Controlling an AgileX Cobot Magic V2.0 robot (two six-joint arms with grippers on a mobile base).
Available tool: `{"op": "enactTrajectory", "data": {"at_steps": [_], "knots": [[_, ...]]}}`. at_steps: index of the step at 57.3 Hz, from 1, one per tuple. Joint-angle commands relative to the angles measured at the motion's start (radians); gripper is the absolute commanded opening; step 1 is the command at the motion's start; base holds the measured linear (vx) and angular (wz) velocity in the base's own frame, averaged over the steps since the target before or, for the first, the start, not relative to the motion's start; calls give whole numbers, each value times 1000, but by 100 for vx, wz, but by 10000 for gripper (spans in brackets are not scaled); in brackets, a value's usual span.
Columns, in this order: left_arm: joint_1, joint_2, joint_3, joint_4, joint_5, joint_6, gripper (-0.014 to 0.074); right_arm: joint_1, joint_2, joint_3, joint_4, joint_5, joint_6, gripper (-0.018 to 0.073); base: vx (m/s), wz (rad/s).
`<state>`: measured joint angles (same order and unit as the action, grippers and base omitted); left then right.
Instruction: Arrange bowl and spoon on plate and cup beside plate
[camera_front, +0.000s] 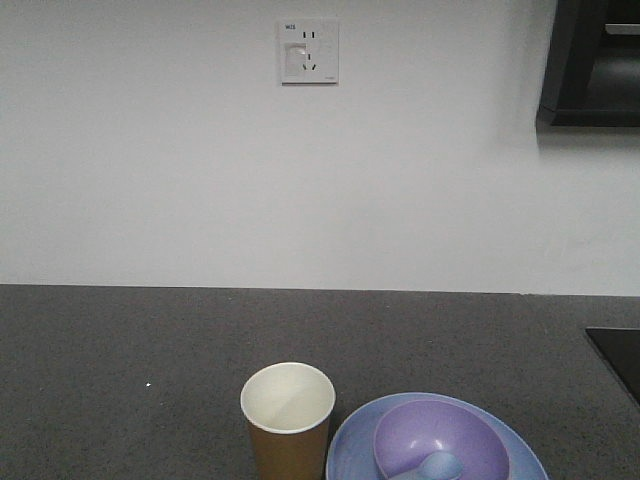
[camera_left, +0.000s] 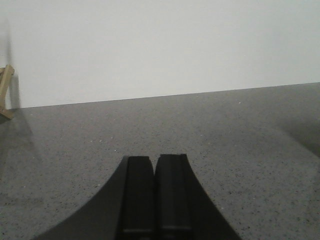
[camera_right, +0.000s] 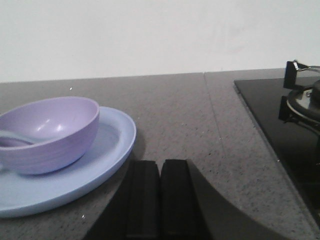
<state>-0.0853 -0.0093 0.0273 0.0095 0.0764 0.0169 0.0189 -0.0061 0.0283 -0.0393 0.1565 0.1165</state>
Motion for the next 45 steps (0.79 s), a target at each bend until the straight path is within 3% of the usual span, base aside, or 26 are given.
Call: {"op": "enactTrajectory", "data": {"at_steps": [1,45], "knots": [[0,-8,-26,-2,-82,0,-3,-33,-9,6,-8,-112,11,-8,0,0],[0,-8,-26,-2,-82,0,-3,-37,-10,6,-8,-113,12,-8,0,0]]}}
